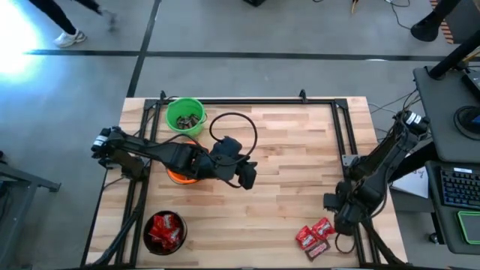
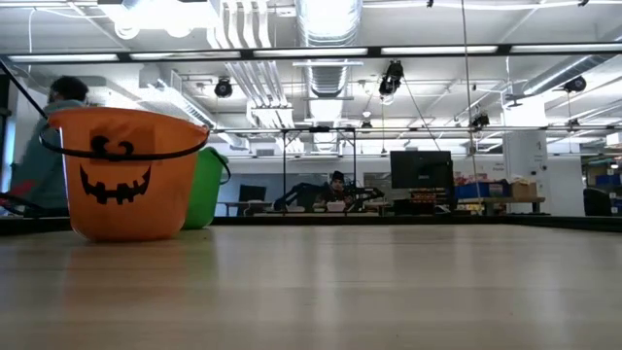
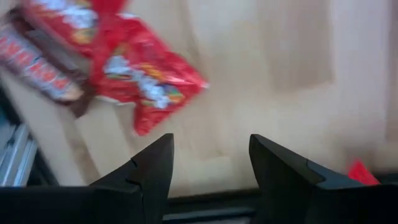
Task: Organize candy in baskets
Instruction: Put the red candy into the black bucket
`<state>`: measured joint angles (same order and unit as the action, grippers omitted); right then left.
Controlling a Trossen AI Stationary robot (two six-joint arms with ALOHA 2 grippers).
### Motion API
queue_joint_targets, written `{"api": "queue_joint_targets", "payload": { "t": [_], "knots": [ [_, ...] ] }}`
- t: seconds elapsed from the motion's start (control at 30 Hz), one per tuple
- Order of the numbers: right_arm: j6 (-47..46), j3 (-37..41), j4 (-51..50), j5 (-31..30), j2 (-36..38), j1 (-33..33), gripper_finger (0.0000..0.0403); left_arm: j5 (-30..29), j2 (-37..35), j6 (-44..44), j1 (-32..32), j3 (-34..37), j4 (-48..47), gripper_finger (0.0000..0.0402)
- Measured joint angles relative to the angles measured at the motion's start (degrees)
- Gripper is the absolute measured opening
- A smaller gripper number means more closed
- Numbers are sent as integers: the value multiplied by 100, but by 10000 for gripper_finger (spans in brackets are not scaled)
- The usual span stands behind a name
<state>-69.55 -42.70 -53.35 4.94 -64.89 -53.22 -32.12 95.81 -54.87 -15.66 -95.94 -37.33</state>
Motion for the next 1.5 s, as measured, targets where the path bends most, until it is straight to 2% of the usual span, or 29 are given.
{"api": "queue_joint_targets", "payload": {
  "t": [0.1, 0.17, 0.3, 0.57, 1.03, 1.3, 1.5],
  "knots": [
    [640, 0, 278, 1, -78, -1, 201, 0, 0, 7, 2, 0, 9, 157],
    [722, 0, 285, 67, -165, 28, 201, 0, 0, -12, 1, 0, 7, 157],
    [232, 0, 292, 625, -452, 269, 201, 2, 0, -71, 0, 0, 9, 157],
    [-588, 0, 627, 697, -788, 397, 201, 6, 0, -138, -11, 0, 42, 157],
    [2465, 0, 702, 713, -790, 350, 201, 310, 0, 73, -67, -2, 18, 157],
    [2962, 0, 702, 716, -819, 364, 201, 253, 50, -108, -62, -2, 49, 157],
    [3028, 0, 895, 734, -1147, 364, 201, 51, 117, -210, -42, 0, 247, 157]
  ]
}}
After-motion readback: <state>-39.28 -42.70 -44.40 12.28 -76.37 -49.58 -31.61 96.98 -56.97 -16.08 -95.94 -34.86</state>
